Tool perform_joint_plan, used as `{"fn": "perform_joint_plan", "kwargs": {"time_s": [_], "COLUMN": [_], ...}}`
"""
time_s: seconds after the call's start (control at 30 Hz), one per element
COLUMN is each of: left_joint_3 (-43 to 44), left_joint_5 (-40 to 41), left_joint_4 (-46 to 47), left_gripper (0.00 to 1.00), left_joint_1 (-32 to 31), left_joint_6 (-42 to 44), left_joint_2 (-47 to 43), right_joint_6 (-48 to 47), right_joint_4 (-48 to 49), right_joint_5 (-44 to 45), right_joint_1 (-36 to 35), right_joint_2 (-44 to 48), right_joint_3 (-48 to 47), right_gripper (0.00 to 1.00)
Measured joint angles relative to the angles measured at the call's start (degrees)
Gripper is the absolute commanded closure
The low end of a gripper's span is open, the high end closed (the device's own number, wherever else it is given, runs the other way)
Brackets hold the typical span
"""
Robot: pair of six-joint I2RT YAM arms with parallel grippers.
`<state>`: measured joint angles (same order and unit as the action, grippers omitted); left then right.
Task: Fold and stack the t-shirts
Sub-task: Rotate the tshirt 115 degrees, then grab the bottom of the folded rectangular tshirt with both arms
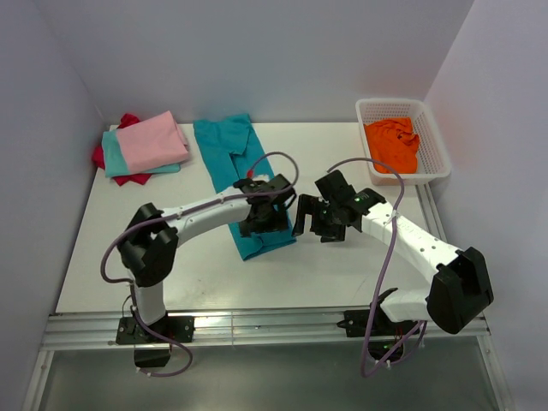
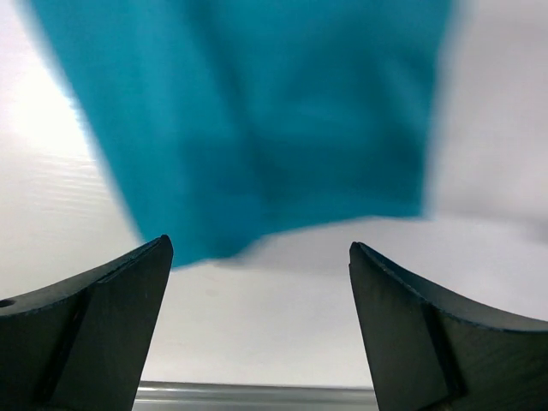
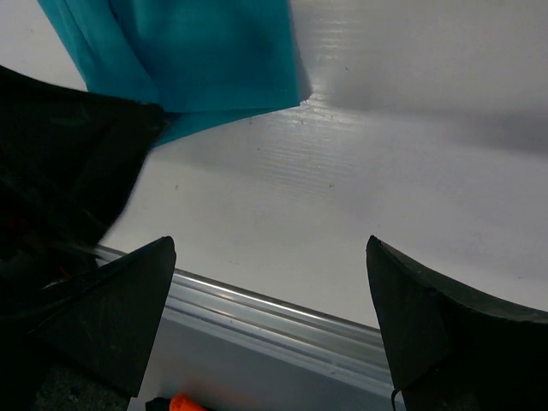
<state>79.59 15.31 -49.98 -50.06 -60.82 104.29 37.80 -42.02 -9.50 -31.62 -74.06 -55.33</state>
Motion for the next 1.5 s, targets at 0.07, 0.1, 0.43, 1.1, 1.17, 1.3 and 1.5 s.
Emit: {"fn": "perform_joint_plan", "kwargs": {"time_s": [0.07,0.1,0.43,1.1,1.17,1.3,1.5], "left_joint_3": [6.1,8.8,4.2,-23.8,-26.9,-28.7,-28.9], "left_joint_5": [0.0,0.9,3.8,4.9,2.5,-0.4,-2.7], "left_joint_4": [-0.8,-1.9,-5.7,3.5,5.1,7.9,12.9], "left_gripper": [0.09,0.09,0.07,0.08,0.09,0.09,0.10], "left_joint_1": [-2.7,-3.9,-6.4,7.7,7.7,7.7,7.7], "left_joint_6": [1.7,2.9,3.2,-3.0,-3.2,-3.5,-4.0], "left_joint_2": [3.1,5.0,4.2,-23.2,-22.8,-22.8,-22.1], "right_joint_6": [0.0,-0.6,-1.7,-1.5,-1.7,-1.8,-1.9], "right_joint_4": [0.0,-0.6,-2.5,2.3,2.5,3.8,4.7], "right_joint_5": [0.0,0.7,1.7,-1.1,-0.9,-0.5,-0.3], "right_joint_1": [0.0,0.0,0.4,0.3,0.3,0.3,0.3], "right_joint_2": [0.0,0.0,-2.0,-8.3,-9.6,-12.6,-15.5], "right_joint_3": [0.0,0.0,-0.5,-3.0,-4.3,-5.2,-5.1], "right_gripper": [0.01,0.01,0.01,0.01,0.02,0.02,0.02]}}
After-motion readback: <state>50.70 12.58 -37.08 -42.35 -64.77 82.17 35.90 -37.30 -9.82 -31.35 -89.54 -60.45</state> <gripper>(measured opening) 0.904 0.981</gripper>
